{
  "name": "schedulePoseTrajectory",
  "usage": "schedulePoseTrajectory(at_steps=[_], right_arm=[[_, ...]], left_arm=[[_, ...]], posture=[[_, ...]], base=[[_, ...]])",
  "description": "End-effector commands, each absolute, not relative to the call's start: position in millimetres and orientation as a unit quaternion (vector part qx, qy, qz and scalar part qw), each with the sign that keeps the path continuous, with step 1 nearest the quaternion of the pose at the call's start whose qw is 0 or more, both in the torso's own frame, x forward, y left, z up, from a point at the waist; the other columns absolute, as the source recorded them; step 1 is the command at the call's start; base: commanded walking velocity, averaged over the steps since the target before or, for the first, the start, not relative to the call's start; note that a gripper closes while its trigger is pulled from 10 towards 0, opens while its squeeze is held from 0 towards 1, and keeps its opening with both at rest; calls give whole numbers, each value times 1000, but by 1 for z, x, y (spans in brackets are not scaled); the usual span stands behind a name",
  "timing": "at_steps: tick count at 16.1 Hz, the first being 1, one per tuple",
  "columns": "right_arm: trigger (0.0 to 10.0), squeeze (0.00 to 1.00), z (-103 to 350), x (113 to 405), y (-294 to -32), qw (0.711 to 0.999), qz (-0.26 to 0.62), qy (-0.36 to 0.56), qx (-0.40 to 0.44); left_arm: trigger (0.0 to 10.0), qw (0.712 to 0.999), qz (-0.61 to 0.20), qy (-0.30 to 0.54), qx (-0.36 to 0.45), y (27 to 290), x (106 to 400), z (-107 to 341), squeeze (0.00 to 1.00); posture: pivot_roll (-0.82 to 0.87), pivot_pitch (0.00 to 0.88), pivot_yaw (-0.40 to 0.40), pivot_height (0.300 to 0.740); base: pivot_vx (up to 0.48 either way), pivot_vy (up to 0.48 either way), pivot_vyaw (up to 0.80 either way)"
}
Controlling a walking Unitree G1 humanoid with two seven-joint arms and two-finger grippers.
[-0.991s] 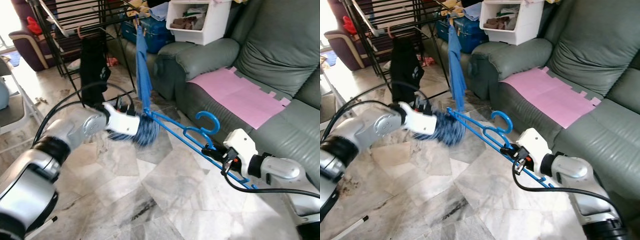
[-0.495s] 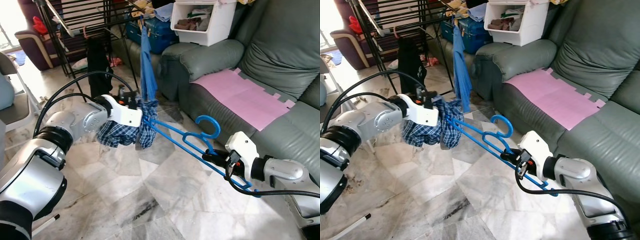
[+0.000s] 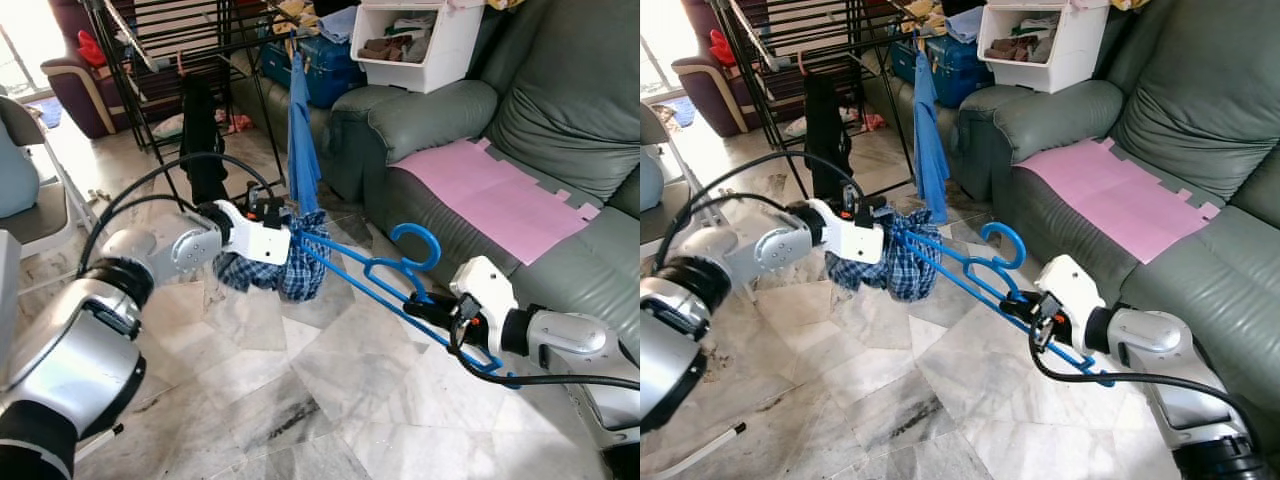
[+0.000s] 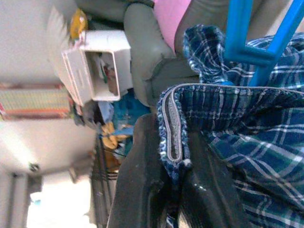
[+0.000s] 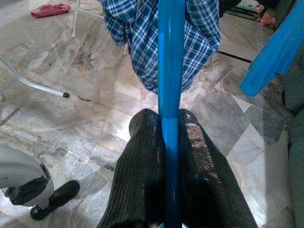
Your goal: Hang hanger
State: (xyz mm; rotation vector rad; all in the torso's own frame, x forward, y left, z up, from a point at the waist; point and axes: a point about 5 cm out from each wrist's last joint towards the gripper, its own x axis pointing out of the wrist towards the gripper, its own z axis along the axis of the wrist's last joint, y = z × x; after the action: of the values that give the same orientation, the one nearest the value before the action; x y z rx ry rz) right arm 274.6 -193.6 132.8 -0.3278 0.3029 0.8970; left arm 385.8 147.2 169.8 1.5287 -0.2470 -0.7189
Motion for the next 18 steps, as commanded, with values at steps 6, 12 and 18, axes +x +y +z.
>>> schedulePoseTrajectory(at_steps=[6, 12, 18], right_arm=[[10000, 0, 146, 274, -186, 866, 459, 127, -154], [10000, 0, 166, 276, -185, 865, 475, 100, -129], [10000, 0, 144, 308, -214, 946, 290, 144, -13]], left_arm=[[10000, 667, -303, -116, 671, 152, 387, 175, 0], [10000, 647, -312, -124, 684, 151, 385, 173, 0], [10000, 684, -327, -211, 617, 136, 379, 192, 0]], posture=[[-143, 0, 49, 740], [-144, 0, 54, 740], [-135, 0, 46, 740]], base=[[0, 0, 0], [0, 0, 0], [0, 0, 0]])
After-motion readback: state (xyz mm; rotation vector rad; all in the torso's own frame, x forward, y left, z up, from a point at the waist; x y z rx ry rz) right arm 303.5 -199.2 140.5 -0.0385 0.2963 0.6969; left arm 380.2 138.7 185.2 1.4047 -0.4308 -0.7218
